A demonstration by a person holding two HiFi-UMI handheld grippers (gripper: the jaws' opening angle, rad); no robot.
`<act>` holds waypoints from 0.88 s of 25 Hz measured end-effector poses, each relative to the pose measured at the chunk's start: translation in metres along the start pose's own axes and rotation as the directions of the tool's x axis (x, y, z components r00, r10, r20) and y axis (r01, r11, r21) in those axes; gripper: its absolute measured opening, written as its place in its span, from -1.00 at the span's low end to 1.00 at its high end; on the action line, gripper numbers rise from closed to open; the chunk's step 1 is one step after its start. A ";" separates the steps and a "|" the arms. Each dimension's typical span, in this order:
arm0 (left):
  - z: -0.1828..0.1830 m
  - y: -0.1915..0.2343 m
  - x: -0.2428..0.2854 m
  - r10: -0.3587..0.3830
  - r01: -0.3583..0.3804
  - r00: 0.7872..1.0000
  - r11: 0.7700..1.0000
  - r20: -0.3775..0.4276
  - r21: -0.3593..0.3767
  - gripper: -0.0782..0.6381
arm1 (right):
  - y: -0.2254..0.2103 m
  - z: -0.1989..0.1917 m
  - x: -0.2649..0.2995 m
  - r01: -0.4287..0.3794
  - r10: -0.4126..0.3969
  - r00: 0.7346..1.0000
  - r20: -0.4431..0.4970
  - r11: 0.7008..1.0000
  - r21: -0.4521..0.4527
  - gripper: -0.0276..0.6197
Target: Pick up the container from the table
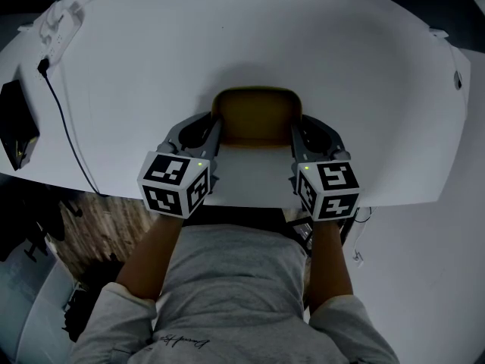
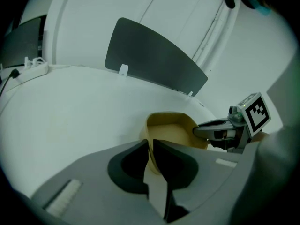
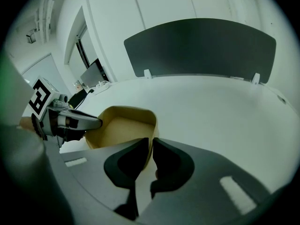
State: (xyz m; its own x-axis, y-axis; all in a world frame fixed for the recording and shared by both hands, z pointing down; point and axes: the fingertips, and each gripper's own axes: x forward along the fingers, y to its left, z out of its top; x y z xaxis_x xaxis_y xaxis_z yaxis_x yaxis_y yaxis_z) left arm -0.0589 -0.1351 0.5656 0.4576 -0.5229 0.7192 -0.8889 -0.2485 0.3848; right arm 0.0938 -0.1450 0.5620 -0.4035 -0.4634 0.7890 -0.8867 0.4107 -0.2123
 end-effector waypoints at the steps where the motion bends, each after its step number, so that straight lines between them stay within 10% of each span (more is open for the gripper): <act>1: 0.000 0.000 0.000 0.003 -0.003 1.000 1.000 0.001 0.001 -0.68 | 0.000 0.000 0.000 -0.001 0.001 1.000 -0.001 1.000 -0.001 -0.77; 22: 0.014 -0.006 -0.015 0.005 -0.006 0.999 1.000 0.046 0.019 -0.71 | 0.005 0.013 -0.016 -0.006 0.006 0.999 0.040 1.000 -0.002 -0.79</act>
State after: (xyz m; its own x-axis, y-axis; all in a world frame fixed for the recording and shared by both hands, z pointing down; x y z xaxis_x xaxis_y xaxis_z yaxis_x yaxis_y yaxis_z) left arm -0.0611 -0.1372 0.5441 0.4512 -0.5610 0.6940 -0.8920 -0.2607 0.3692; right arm 0.0924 -0.1453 0.5412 -0.4173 -0.4924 0.7638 -0.8840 0.4149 -0.2155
